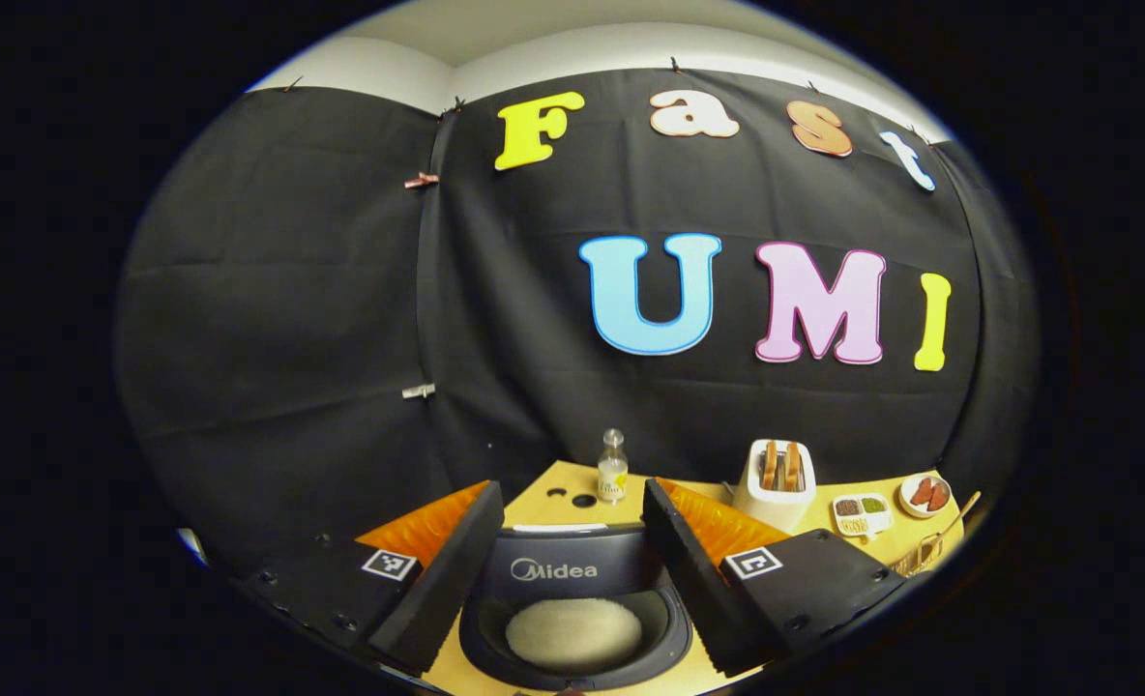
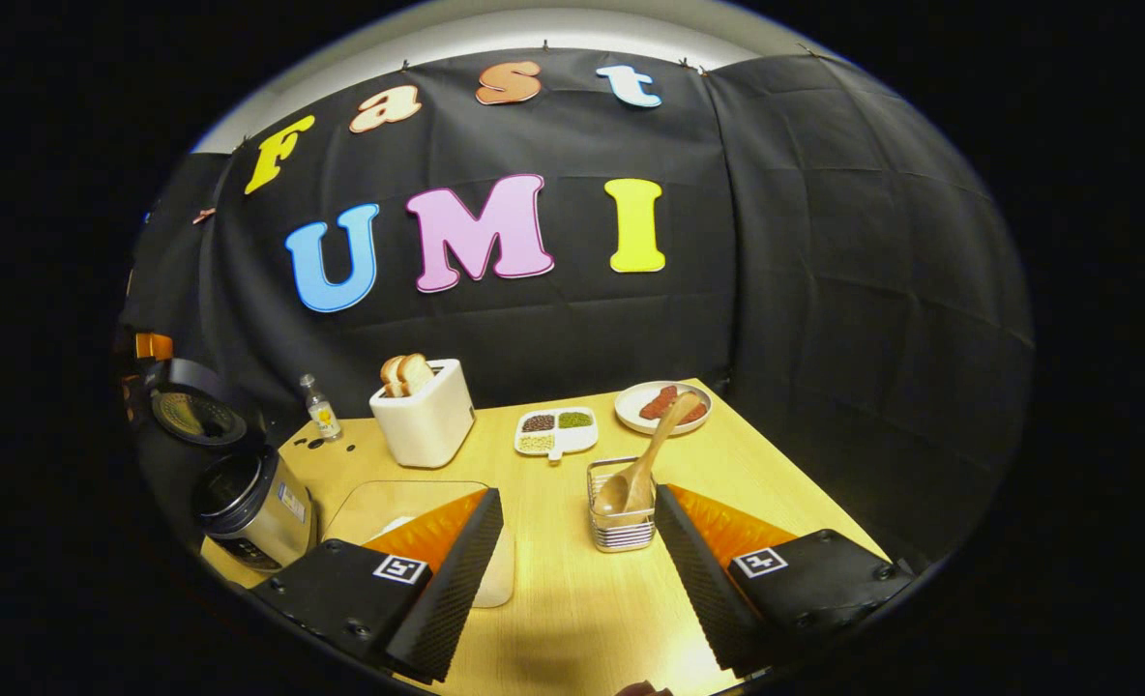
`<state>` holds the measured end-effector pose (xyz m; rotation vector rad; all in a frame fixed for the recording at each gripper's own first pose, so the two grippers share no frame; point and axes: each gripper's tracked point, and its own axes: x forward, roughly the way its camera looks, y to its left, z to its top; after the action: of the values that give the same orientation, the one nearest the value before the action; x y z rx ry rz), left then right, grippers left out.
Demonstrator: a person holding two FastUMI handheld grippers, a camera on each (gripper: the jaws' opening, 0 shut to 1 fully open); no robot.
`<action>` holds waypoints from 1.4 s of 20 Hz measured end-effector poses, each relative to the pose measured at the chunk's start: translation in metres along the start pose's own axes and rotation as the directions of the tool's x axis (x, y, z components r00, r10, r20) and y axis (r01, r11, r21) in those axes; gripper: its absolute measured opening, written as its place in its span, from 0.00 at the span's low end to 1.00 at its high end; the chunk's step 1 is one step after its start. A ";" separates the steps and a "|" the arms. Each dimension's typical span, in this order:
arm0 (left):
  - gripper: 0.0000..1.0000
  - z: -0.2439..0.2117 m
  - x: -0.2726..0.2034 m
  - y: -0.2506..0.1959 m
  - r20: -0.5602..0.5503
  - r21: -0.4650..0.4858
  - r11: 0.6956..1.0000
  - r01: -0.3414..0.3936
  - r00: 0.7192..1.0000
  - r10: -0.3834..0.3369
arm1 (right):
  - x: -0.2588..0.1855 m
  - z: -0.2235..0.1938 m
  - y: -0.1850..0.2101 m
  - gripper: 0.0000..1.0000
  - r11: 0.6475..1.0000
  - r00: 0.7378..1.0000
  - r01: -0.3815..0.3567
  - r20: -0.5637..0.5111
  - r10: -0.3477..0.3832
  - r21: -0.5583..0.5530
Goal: Close the left gripper, press the button to open the rice cooker; take a wooden spoon from the chopstick holder with the right hand, scoop a spoonful of rice and pour it into the rice cooker, then put the wooden spoon back into the chopstick holder.
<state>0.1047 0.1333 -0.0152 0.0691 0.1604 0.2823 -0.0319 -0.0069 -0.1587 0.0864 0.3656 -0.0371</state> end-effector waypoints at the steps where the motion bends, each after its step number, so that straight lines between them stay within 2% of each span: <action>1: 1.00 -0.012 -0.006 -0.002 -0.021 0.003 1.000 0.006 1.000 -0.006 | 0.002 -0.001 0.003 0.99 1.000 1.000 -0.011 -0.005 0.011 -0.011; 6: 1.00 -0.091 -0.018 -0.007 -0.169 -0.029 0.999 0.034 0.985 -0.038 | 0.007 -0.009 0.013 0.99 0.997 0.999 -0.044 -0.035 0.042 -0.056; 13: 1.00 -0.160 -0.015 -0.009 -0.252 0.000 0.998 0.070 0.965 -0.068 | 0.012 -0.016 0.013 0.99 0.998 0.997 -0.045 -0.065 0.041 -0.054; 17: 1.00 -0.160 -0.017 -0.006 -0.250 0.041 0.994 0.097 0.965 -0.083 | 0.012 -0.020 0.017 0.99 0.997 0.995 -0.057 -0.090 0.052 -0.055; 23: 1.00 -0.169 -0.013 -0.006 -0.266 0.019 0.995 0.097 0.960 -0.088 | 0.014 -0.020 0.021 0.99 0.997 0.995 -0.057 -0.088 0.052 -0.059; 26: 1.00 -0.164 -0.014 -0.010 -0.276 0.019 0.989 0.146 0.952 -0.136 | 0.011 -0.014 0.019 0.99 0.997 0.997 -0.046 -0.068 0.042 -0.062; 28: 1.00 -0.151 -0.021 -0.012 -0.233 0.003 0.986 0.170 0.958 -0.164 | 0.008 -0.006 0.019 0.99 0.998 0.998 -0.041 -0.042 0.039 -0.052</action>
<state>0.0629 0.1231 -0.1621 0.0444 0.4007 0.1188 -0.0260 0.0126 -0.1656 0.0422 0.4057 0.0143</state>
